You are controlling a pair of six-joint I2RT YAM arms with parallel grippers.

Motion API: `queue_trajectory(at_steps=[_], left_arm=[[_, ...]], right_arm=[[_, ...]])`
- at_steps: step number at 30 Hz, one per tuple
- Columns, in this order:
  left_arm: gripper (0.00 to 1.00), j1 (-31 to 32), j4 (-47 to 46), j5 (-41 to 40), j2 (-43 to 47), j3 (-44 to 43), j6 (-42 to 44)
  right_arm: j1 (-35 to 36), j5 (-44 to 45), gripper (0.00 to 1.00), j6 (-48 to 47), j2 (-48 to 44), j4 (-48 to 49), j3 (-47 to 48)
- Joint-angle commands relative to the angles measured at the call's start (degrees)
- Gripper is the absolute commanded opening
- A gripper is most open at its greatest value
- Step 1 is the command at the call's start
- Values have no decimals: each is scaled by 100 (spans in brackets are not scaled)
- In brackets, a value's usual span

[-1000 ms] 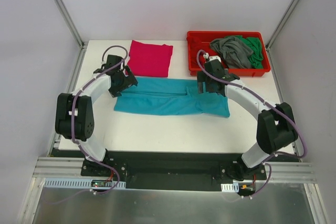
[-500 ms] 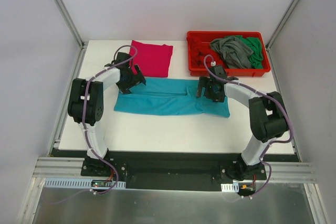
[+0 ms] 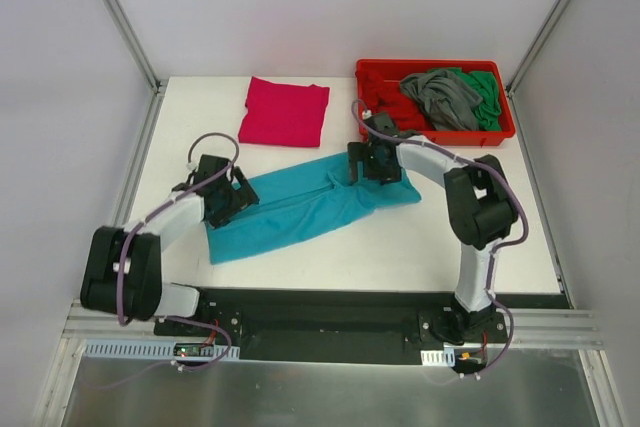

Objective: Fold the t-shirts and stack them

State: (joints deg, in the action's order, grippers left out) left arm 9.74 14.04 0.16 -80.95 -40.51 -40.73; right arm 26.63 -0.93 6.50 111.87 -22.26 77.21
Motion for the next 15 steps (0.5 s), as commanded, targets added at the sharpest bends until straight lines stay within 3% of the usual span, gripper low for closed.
queue_trajectory(at_steps=[1, 8, 15], left_arm=[[99, -7, 775, 131, 788, 1079, -347], [99, -7, 1047, 265, 2064, 1634, -638], [99, -7, 1249, 151, 2074, 1450, -567]], right_arm=[[447, -268, 96, -605, 571, -1049, 898], [606, -767, 96, -1072, 1546, -1518, 2209], [747, -1330, 96, -1336, 2460, -1904, 3606]])
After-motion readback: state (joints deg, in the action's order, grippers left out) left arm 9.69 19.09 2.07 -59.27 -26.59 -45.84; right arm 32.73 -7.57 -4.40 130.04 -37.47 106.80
